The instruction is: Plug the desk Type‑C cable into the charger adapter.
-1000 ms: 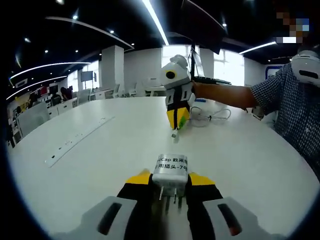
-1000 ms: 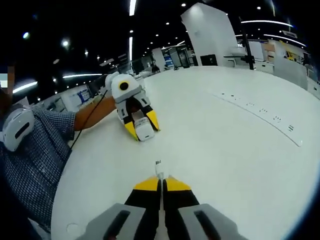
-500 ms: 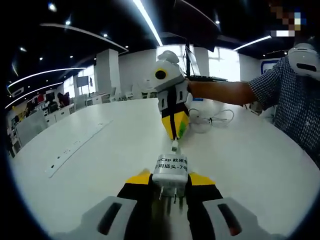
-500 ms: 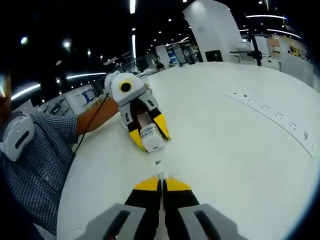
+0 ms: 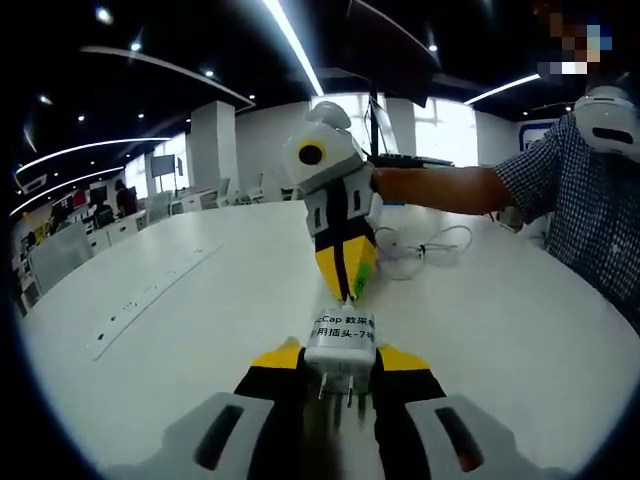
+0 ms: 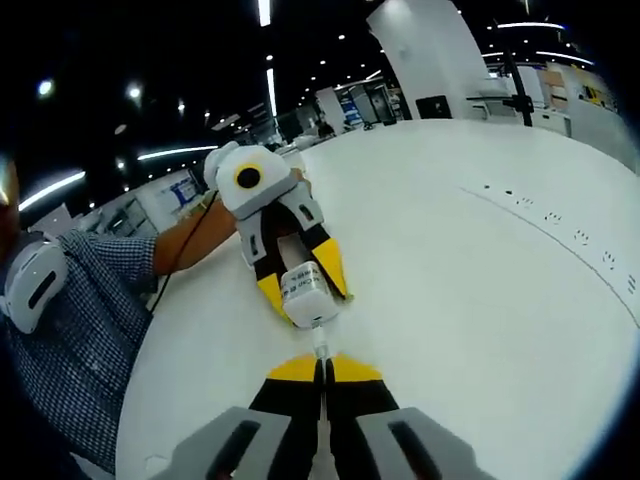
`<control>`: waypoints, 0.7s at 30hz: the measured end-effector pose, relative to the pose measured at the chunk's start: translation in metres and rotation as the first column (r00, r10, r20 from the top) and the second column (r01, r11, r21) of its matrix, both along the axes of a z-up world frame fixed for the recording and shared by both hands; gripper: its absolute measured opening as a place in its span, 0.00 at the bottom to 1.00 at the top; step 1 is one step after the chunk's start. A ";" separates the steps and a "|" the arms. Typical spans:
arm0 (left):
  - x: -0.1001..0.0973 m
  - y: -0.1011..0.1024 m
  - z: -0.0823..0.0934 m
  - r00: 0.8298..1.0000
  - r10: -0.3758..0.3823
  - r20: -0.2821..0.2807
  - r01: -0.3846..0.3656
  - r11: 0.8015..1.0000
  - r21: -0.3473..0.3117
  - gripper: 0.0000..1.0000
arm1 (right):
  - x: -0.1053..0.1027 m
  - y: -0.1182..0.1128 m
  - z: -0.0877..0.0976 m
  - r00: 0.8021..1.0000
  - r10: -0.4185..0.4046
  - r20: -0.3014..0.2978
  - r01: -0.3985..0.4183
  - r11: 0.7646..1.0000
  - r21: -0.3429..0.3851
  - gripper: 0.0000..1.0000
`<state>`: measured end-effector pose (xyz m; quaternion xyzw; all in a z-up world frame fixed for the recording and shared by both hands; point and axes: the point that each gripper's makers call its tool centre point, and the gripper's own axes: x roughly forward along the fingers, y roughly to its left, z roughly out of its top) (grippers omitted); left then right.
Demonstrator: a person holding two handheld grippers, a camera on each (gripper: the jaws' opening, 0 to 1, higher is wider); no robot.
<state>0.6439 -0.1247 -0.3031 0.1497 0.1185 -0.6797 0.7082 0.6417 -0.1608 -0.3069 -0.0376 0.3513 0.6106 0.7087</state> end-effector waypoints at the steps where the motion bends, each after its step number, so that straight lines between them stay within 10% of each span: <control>1: 0.000 0.000 0.000 1.000 -0.001 0.000 0.001 1.000 -0.001 0.26 | 0.000 0.001 0.000 1.000 0.001 -0.001 -0.001 1.000 0.002 0.04; 21: -0.001 -0.003 0.001 1.000 -0.013 -0.002 0.013 1.000 -0.006 0.26 | -0.004 0.001 0.003 1.000 0.002 -0.015 -0.001 1.000 0.014 0.04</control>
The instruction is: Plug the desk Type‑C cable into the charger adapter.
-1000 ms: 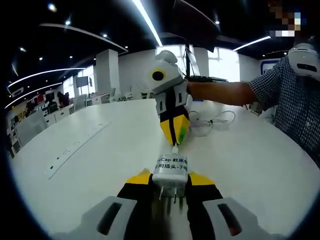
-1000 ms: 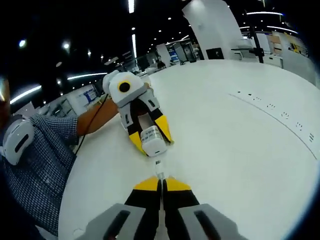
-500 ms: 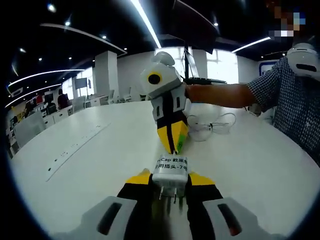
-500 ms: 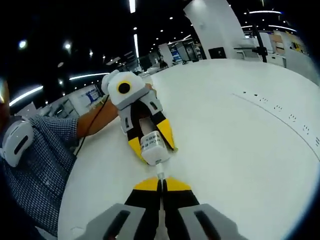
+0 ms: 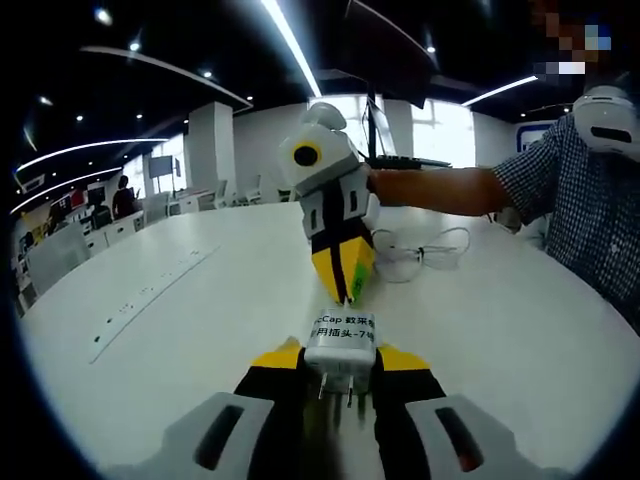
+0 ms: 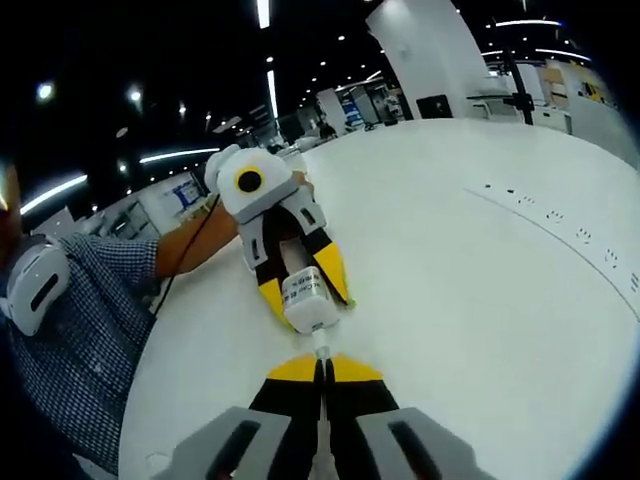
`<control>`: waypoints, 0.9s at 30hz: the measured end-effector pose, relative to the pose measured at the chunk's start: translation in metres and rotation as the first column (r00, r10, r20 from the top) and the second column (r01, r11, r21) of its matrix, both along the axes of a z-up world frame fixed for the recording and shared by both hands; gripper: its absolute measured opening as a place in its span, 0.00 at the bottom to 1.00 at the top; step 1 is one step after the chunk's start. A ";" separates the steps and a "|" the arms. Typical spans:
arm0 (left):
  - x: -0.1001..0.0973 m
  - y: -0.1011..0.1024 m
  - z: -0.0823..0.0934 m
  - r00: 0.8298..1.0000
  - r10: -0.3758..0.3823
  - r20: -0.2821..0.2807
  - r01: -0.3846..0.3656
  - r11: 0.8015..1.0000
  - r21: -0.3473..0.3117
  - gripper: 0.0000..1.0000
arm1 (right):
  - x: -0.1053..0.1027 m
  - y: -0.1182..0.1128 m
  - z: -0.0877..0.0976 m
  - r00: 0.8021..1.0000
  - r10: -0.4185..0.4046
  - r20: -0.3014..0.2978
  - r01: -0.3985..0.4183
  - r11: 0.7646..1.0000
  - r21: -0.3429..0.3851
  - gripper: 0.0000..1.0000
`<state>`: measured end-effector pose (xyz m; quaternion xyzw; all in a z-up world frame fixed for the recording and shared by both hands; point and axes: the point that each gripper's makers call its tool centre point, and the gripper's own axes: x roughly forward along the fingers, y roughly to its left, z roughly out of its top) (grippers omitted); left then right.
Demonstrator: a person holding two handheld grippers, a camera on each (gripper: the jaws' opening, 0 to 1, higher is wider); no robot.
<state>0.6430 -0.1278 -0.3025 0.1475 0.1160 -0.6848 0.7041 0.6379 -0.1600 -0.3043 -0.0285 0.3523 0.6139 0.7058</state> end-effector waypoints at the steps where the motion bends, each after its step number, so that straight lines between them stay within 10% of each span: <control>1: 0.000 0.000 0.000 1.000 -0.001 0.000 0.001 1.000 0.001 0.26 | 0.000 0.000 0.001 1.000 0.000 -0.002 0.000 1.000 0.005 0.04; 27: 0.000 -0.001 -0.001 1.000 0.000 -0.004 0.000 1.000 0.005 0.26 | 0.002 -0.002 -0.004 1.000 -0.008 -0.025 0.009 0.999 0.031 0.04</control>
